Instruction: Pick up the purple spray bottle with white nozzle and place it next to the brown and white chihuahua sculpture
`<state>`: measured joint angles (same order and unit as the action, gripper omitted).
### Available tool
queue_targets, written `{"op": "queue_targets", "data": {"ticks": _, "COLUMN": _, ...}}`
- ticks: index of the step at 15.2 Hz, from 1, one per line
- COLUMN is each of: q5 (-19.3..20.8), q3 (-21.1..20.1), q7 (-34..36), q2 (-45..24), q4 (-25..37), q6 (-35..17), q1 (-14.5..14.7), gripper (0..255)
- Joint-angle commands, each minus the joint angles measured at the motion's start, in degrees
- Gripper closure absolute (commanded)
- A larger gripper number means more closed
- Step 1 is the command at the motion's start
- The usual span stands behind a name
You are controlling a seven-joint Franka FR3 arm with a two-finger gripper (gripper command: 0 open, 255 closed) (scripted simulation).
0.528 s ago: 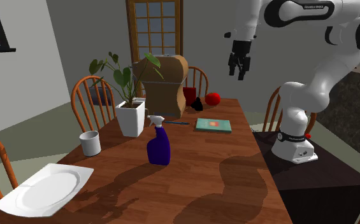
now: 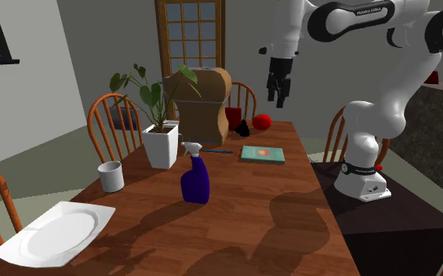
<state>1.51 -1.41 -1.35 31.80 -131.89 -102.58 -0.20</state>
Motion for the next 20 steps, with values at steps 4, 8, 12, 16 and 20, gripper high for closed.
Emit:
{"op": "queue_targets", "data": {"ticks": 4, "q5": -0.8, "q3": -2.3, "q7": 4.6, "q2": -10.9, "q4": 6.3, "q6": -4.5, "q1": 0.3, "gripper": 0}}
{"op": "queue_targets", "data": {"ticks": 8, "q5": -0.8, "q3": -3.7, "q7": 8.1, "q2": -19.7, "q4": 12.5, "q6": -7.0, "q1": 0.5, "gripper": 0}}
{"op": "queue_targets", "data": {"ticks": 12, "q5": -0.2, "q3": -4.8, "q7": 11.6, "q2": -28.6, "q4": 20.0, "q6": -8.3, "q1": 0.8, "gripper": 0}}
{"op": "queue_targets", "data": {"ticks": 16, "q5": 0.6, "q3": -5.4, "q7": 14.8, "q2": -37.8, "q4": 28.9, "q6": -8.5, "q1": 1.4, "gripper": 0}}
{"op": "queue_targets", "data": {"ticks": 20, "q5": 1.6, "q3": -5.5, "q7": 17.6, "q2": -47.4, "q4": 39.5, "q6": -7.3, "q1": 2.4, "gripper": 0}}
